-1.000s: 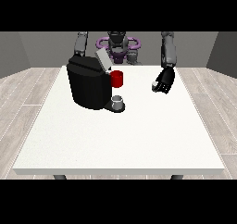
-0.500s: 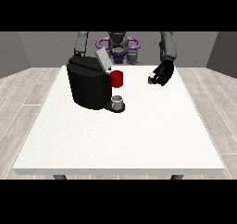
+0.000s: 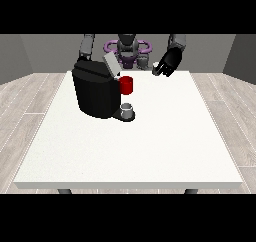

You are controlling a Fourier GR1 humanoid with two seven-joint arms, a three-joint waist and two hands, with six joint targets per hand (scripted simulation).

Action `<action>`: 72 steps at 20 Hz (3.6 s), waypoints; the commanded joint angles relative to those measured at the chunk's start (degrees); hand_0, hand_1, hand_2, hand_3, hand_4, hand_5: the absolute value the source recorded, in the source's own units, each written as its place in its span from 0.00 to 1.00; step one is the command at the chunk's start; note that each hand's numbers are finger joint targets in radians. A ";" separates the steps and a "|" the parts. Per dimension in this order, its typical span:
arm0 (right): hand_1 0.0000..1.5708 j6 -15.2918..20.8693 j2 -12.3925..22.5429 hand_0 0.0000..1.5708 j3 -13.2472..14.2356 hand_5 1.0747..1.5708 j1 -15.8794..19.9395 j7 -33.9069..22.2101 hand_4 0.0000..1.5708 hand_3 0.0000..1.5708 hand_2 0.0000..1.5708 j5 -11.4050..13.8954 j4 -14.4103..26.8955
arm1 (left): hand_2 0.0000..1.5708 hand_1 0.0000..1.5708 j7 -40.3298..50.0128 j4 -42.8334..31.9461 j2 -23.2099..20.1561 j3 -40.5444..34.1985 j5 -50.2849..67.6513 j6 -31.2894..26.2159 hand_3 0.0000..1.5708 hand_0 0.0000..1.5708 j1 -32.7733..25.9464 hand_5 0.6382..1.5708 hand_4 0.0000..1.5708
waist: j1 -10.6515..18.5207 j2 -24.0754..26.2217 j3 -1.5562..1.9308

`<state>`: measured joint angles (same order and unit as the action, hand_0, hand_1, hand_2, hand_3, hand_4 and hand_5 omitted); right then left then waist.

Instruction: Insert the coffee pod into the coffee machine and close the lid

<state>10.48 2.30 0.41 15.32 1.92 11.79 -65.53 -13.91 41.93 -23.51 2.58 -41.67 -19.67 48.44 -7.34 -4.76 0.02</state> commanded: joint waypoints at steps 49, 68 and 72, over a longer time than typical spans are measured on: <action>0.00 -2.55 4.03 0.00 5.51 1.00 8.86 -0.59 0.07 0.00 0.00 -4.26 -4.72 | 0.80 0.77 10.32 -3.31 1.47 -7.18 -0.32 -3.98 0.76 0.77 22.01 1.00 0.26 | -8.26 -9.67 0.00; 0.00 -1.01 2.12 0.00 3.27 1.00 10.68 -1.15 0.00 0.00 0.00 -2.95 -7.74 | 0.78 0.77 5.28 -5.44 -4.94 -5.46 -6.41 1.07 0.70 0.77 23.68 1.00 0.00 | -10.48 -14.21 0.00; 0.00 -1.85 4.32 0.00 5.14 1.00 12.29 -0.64 0.00 0.00 0.00 -3.71 -6.91 | 0.74 0.75 4.50 -5.19 -3.35 -4.96 -7.13 2.72 0.65 0.75 23.37 1.00 0.00 | -10.31 -15.13 0.01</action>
<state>10.28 4.85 3.99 27.41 0.02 9.46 -73.28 -8.92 36.79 -27.29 -3.28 -47.63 -17.55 72.37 -17.67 -19.59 0.05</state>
